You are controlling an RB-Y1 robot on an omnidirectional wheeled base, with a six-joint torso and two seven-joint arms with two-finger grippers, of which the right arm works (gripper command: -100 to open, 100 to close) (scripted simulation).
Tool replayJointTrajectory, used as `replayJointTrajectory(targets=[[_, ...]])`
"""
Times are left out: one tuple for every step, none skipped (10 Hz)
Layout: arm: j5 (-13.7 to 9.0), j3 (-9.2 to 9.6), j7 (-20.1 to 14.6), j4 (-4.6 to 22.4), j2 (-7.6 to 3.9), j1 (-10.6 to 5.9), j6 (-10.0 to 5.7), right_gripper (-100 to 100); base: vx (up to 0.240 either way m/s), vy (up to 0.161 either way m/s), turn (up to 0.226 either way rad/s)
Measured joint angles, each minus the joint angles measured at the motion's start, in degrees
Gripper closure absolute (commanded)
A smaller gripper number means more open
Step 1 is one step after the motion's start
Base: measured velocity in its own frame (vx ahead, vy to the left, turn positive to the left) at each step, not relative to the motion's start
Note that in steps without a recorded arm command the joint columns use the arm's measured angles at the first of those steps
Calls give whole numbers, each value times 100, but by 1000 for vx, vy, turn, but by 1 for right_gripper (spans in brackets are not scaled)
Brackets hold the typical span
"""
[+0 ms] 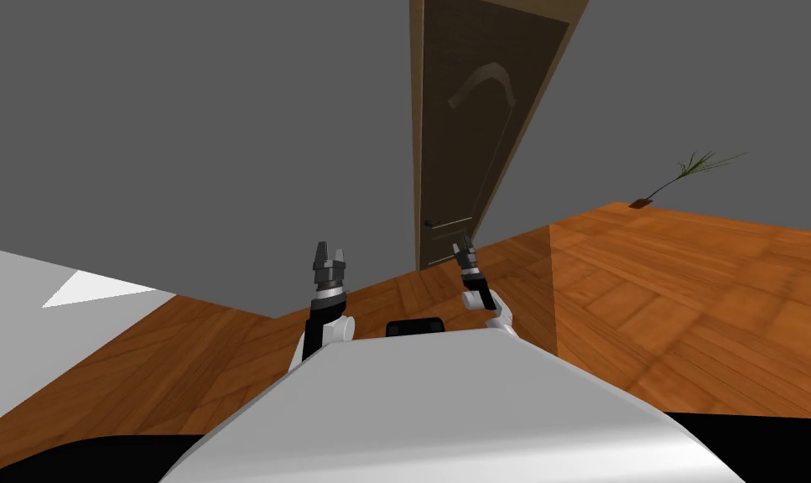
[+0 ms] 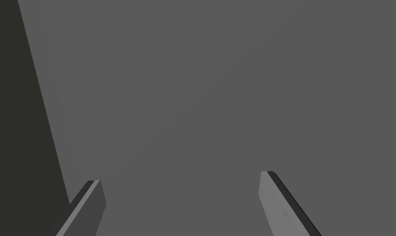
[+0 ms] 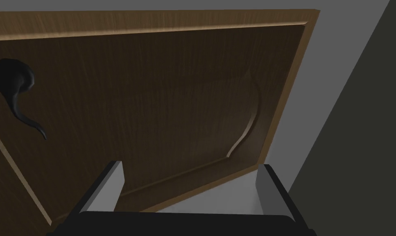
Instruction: Pull the door open
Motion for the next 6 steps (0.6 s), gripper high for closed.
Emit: replayJointTrajectory(targets=[[-17,0,-19,181,-57,-78,-16,-100,70,-21,108],[-26,21,-29,341,-97,-126,-26,-100,85,-39,95],[-34,45,-35,547,-141,-203,-64,-100,90,-51,98],[-40,71,-38,813,-178,-295,-144,-100,92,-55,121],[-46,99,-35,1008,-210,-352,-167,-100,95,-50,94],[-58,121,-44,1134,-264,-380,-149,-100,64,-26,16]])
